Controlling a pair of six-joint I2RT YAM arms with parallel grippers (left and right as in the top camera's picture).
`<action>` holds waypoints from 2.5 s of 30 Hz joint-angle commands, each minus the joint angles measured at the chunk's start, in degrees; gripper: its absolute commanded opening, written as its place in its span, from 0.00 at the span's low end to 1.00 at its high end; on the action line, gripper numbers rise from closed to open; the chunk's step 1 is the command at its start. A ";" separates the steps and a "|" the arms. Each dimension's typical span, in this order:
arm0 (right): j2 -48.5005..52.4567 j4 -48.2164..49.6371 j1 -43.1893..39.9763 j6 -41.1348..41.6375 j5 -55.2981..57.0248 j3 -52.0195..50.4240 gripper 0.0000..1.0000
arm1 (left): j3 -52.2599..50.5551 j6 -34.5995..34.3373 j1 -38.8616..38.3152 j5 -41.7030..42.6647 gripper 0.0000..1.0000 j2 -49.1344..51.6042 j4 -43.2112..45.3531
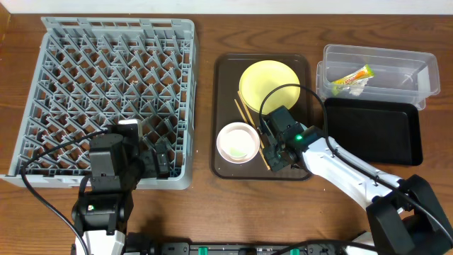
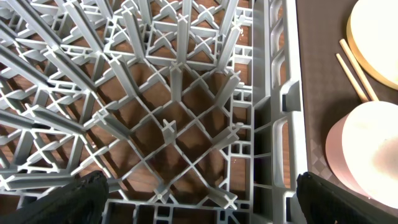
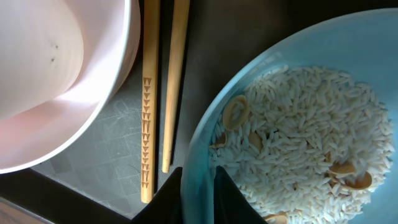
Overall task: Sort waste into correct bins and load items into the dishwasher
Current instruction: 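Grip the light-blue bowl rim and carry it over the black tray, then tilt the bowl to pour the rice onto the black tray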
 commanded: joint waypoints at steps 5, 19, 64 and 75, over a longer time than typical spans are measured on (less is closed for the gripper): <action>0.48 0.00 0.70 0.74 1.05 -0.48 0.03 | 1.42 -0.55 -0.22 -0.09 0.99 -0.11 -0.17; -2.73 -4.09 0.24 3.08 1.09 7.54 0.01 | 1.42 -0.57 -0.22 -0.09 0.99 -0.11 -0.15; -7.43 -6.67 -49.44 4.55 -45.79 4.33 0.01 | 1.42 -0.55 -0.22 -0.09 0.99 -0.11 -0.15; -7.43 -0.31 -58.66 5.27 -62.71 -1.20 0.01 | 1.42 -0.57 -0.22 -0.09 0.99 -0.11 -0.17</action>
